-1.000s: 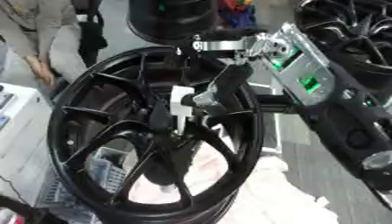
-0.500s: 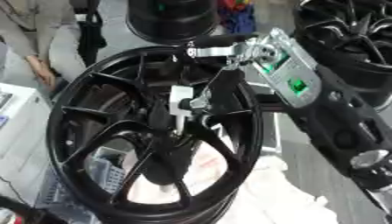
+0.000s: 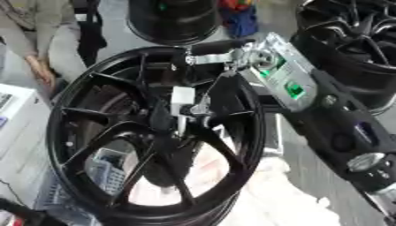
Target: Pull the pin out of the wheel hub.
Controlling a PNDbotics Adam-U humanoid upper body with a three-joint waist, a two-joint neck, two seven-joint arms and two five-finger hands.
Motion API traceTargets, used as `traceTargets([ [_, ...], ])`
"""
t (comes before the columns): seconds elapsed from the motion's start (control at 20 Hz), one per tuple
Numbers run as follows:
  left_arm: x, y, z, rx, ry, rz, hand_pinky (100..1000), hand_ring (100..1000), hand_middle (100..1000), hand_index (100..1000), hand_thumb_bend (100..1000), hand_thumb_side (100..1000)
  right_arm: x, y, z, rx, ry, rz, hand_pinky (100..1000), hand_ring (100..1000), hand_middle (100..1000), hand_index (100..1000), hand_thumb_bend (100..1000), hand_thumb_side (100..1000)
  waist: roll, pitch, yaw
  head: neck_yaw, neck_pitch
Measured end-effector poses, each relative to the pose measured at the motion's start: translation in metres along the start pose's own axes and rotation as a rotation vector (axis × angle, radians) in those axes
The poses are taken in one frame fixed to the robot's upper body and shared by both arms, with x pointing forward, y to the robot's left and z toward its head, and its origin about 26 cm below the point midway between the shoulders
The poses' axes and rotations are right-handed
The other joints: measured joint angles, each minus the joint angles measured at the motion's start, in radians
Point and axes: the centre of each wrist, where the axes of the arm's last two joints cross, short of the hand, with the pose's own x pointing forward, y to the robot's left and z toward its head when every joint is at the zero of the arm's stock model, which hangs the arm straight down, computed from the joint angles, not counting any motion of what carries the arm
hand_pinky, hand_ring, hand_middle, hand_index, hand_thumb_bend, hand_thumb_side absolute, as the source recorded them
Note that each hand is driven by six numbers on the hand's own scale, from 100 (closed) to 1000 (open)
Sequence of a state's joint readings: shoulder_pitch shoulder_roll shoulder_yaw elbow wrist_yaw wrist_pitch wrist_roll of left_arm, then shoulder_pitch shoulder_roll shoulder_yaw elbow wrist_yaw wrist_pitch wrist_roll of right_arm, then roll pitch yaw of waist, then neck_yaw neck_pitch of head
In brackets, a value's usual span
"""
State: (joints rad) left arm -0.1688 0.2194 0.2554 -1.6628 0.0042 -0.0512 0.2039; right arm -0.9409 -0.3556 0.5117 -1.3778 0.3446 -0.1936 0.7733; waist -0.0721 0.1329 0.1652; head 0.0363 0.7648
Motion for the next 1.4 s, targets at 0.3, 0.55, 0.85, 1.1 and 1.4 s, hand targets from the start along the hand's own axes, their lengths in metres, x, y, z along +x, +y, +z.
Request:
traceTargets([
  [0.3, 0.000, 0.000, 0.000, -0.001, 0.000, 0.000, 809, 617, 730, 774, 231, 442, 0.004, 0.001, -0.003, 0.009, -0.013, 0.018, 636, 740, 765, 808, 275, 229, 0.000, 0.000, 0.000, 0.000, 0.000],
  [0.55, 0.000, 0.000, 0.000, -0.001, 0.001, 0.000, 809, 617, 730, 774, 232, 442, 0.007, 0.001, -0.005, 0.012, -0.019, 0.034, 597, 708, 744, 790, 254, 209, 0.001, 0.000, 0.000, 0.000, 0.000],
  [0.85, 0.000, 0.000, 0.000, -0.002, 0.001, 0.000, 810, 617, 730, 774, 232, 443, 0.008, 0.005, -0.008, 0.012, -0.024, 0.045, 554, 673, 714, 768, 236, 190, 0.001, 0.000, 0.000, 0.000, 0.000],
  [1.1, 0.000, 0.000, 0.000, -0.003, 0.002, 0.000, 810, 616, 730, 774, 232, 444, 0.009, 0.005, -0.008, 0.010, -0.021, 0.058, 544, 664, 702, 751, 226, 174, 0.001, 0.000, 0.000, 0.000, 0.000],
  [1.4, 0.000, 0.000, 0.000, -0.003, 0.001, 0.000, 810, 616, 730, 775, 230, 445, 0.009, 0.010, -0.011, 0.015, -0.019, 0.061, 535, 661, 693, 735, 221, 159, 0.001, 0.000, 0.000, 0.000, 0.000],
])
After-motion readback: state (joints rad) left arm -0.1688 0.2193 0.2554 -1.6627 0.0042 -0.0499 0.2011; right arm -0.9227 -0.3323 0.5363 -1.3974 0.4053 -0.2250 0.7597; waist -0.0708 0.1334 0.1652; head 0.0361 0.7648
